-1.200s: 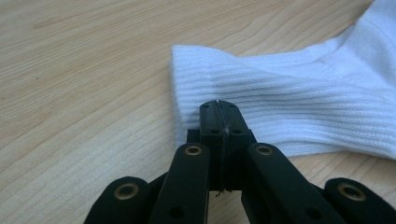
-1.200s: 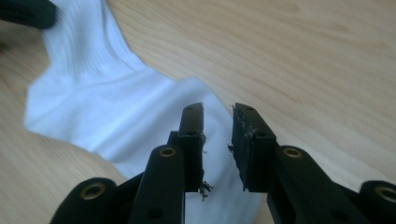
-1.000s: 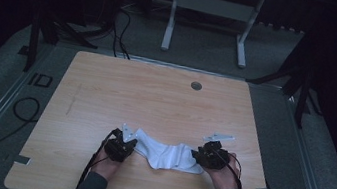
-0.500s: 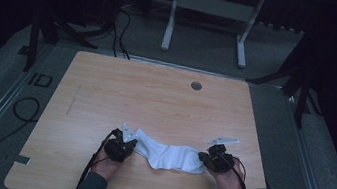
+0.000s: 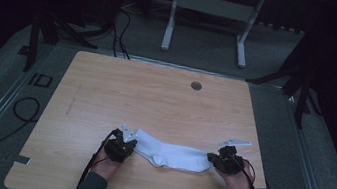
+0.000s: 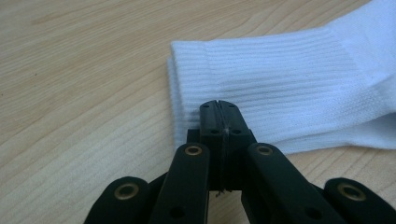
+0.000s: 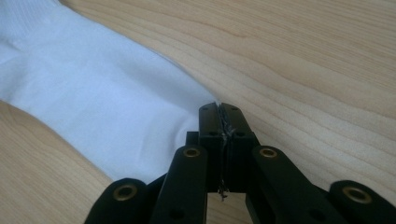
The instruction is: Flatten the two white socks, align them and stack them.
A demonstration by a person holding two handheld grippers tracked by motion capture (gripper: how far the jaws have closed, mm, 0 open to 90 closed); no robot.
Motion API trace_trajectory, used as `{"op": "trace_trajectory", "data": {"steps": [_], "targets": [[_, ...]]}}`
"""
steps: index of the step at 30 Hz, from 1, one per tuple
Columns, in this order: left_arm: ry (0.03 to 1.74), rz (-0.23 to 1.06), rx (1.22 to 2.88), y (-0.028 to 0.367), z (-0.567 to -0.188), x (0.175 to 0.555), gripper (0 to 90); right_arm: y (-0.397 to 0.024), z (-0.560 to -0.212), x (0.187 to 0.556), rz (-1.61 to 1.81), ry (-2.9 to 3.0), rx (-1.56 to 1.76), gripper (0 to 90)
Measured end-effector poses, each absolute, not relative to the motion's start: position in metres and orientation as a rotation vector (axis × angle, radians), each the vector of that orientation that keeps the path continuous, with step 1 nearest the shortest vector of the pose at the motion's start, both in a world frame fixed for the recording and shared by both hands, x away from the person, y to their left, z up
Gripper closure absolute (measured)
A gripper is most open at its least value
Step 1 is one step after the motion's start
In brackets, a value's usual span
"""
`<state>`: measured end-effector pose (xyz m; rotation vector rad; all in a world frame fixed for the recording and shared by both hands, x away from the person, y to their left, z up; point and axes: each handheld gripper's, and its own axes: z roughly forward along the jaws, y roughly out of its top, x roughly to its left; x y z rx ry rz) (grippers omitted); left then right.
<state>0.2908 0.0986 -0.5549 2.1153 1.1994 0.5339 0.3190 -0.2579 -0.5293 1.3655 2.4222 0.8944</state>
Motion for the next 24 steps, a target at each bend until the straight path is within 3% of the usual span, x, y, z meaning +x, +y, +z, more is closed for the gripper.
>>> {"op": "trace_trajectory", "data": {"steps": [6,7,11,24], "targets": [[1.218,0.526,2.112,0.098,-0.554,0.289,89.7,-0.254,-0.53,0.319,0.919,2.447,1.347,80.9],[1.223,0.516,2.109,0.099,-0.553,0.288,89.6,-0.253,-0.529,0.32,0.958,2.46,1.327,68.0],[1.205,0.481,2.097,0.101,-0.552,0.287,83.6,-0.254,-0.525,0.32,0.984,2.426,1.326,55.7],[1.2,0.506,2.041,0.11,-0.543,0.287,76.5,-0.258,-0.523,0.326,1.022,2.378,1.371,47.6]]}}
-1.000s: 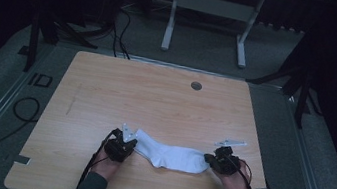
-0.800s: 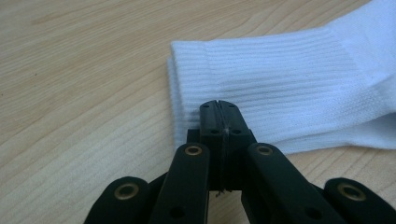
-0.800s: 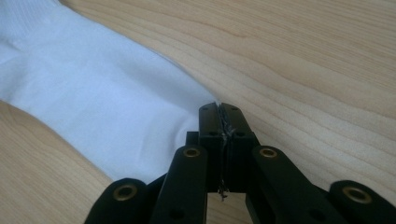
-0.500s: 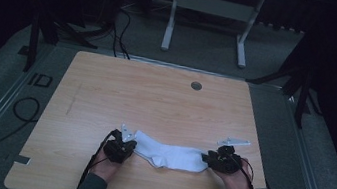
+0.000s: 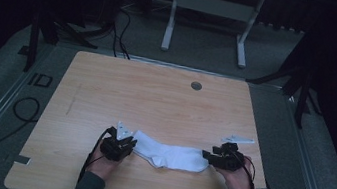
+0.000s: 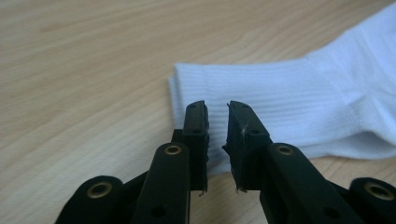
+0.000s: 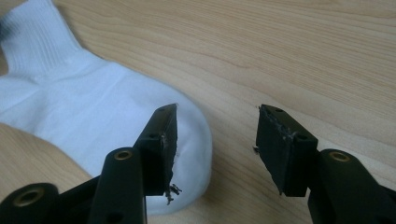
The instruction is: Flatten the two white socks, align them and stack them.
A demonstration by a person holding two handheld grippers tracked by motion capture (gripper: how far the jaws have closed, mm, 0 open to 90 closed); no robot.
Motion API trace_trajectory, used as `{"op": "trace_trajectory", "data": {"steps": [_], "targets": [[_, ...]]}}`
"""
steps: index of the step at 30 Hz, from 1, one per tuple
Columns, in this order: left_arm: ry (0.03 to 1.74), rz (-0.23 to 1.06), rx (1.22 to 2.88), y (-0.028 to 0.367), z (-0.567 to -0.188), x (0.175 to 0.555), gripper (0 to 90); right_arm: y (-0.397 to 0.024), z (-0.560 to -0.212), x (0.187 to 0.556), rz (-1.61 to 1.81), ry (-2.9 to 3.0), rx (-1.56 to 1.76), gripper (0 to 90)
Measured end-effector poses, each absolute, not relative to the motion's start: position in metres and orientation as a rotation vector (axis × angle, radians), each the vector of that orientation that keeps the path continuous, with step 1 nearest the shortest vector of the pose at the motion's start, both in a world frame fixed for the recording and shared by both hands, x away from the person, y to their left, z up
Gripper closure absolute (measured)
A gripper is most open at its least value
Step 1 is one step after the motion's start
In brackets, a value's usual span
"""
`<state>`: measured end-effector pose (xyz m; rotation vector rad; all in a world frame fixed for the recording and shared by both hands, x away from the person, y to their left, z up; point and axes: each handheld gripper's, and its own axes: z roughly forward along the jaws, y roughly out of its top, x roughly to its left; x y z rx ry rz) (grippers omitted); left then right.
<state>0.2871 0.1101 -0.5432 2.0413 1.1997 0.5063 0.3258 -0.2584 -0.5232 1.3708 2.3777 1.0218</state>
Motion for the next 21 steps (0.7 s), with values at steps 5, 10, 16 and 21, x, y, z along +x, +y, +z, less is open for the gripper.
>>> {"op": "trace_trajectory", "data": {"steps": [5,10,16,21], "targets": [[1.244,0.518,2.012,0.124,-0.541,0.291,73.7,-0.259,-0.524,0.328,1.024,2.372,1.385,47.1],[1.294,0.526,1.988,0.136,-0.542,0.294,73.1,-0.262,-0.526,0.328,1.028,2.361,1.401,46.9],[1.347,0.546,1.977,0.147,-0.544,0.299,72.8,-0.267,-0.527,0.329,1.029,2.354,1.412,46.9],[1.375,0.561,1.97,0.152,-0.545,0.301,71.6,-0.271,-0.528,0.33,1.022,2.346,1.43,46.9]]}}
